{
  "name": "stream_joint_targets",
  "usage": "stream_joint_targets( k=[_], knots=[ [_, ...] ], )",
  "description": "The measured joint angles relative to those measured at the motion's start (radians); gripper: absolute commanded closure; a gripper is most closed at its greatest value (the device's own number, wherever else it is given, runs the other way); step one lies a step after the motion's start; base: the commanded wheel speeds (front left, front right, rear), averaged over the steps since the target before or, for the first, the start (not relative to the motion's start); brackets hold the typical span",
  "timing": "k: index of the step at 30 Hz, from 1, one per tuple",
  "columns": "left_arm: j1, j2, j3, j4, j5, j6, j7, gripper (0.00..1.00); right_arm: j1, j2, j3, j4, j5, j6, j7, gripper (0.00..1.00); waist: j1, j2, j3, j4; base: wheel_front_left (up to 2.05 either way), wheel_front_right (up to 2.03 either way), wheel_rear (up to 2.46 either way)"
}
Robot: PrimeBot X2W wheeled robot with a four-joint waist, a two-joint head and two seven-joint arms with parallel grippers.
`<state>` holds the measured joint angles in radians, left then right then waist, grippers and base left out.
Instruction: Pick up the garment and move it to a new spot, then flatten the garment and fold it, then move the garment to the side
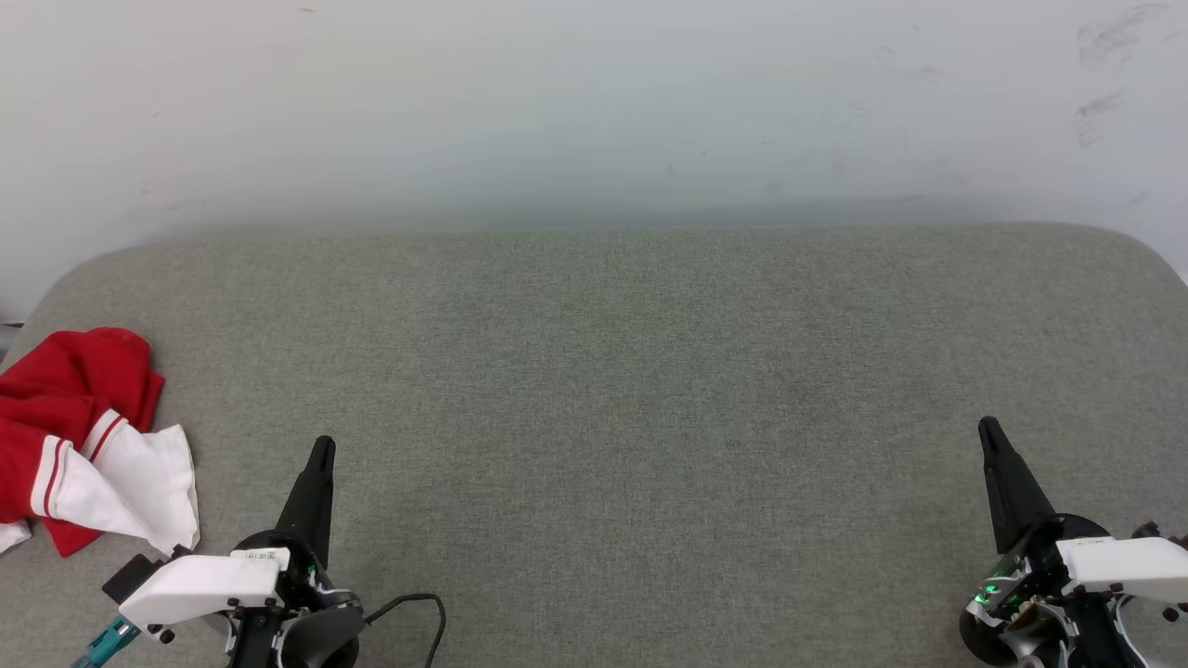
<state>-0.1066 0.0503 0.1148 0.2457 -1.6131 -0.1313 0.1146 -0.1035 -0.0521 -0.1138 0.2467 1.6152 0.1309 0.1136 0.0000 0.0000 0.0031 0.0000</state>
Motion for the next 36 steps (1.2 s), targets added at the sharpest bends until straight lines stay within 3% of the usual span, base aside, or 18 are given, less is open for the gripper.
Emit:
stream_joint_targets(
  k=[20, 21, 36],
  knots=[
    [0.000, 0.000, 0.000, 0.000, 0.000, 0.000, 0.000, 1.00, 0.000, 0.000, 0.000, 0.000, 0.000, 0.000, 0.000, 1.00, 0.0000, 0.0000, 0.000, 0.000, 0.00, 0.00, 0.00],
    [0.001, 0.000, 0.000, 0.003, 0.000, 0.000, 0.000, 0.00, 0.002, 0.000, 0.000, 0.002, 0.000, 0.000, 0.000, 0.00, 0.0000, 0.0000, 0.000, 0.000, 0.00, 0.00, 0.00],
    [0.026, -0.002, -0.067, -0.016, 0.000, 0.001, -0.058, 0.00, 0.033, 0.002, 0.042, -0.019, -0.024, 0.000, -0.055, 0.00, 0.0000, 0.0000, 0.000, 0.000, 0.00, 0.00, 0.00]
  ],
)
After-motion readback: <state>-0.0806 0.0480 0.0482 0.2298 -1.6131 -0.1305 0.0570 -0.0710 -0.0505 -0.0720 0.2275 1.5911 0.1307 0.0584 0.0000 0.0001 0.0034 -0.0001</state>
